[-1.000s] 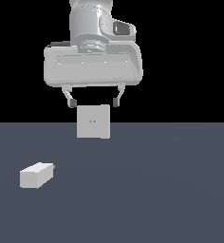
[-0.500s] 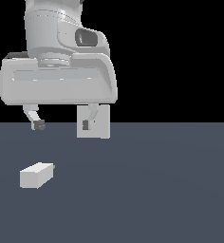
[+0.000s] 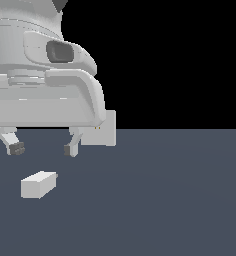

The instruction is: Plug the charger into the wall socket.

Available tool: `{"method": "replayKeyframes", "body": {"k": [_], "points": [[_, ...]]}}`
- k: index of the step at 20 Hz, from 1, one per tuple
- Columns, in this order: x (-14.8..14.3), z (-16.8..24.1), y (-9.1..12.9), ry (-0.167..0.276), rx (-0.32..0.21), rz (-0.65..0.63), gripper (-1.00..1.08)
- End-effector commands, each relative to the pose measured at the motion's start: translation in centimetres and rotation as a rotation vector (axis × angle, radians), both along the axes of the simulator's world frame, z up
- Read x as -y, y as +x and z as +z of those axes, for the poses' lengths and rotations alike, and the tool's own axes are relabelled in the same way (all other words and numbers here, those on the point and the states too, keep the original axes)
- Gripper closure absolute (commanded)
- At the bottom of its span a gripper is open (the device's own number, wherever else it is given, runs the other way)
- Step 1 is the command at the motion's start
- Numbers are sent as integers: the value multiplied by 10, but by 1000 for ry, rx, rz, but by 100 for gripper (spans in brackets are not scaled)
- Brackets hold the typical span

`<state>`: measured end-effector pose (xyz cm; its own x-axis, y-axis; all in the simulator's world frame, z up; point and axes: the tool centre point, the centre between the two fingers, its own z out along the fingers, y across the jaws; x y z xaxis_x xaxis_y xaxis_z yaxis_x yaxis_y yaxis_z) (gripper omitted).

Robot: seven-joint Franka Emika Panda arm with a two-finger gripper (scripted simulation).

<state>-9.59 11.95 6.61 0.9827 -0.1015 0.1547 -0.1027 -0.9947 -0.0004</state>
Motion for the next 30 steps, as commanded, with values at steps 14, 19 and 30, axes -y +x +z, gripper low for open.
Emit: {"method": "replayKeyframes", "body": {"k": [14,19,30], "points": [[-4,-25,-2,-1,5,-3,-92],[-4,-46,-2,-1,5,-4,-92],[-4,-54,-2,-1,6,-5,108]]}}
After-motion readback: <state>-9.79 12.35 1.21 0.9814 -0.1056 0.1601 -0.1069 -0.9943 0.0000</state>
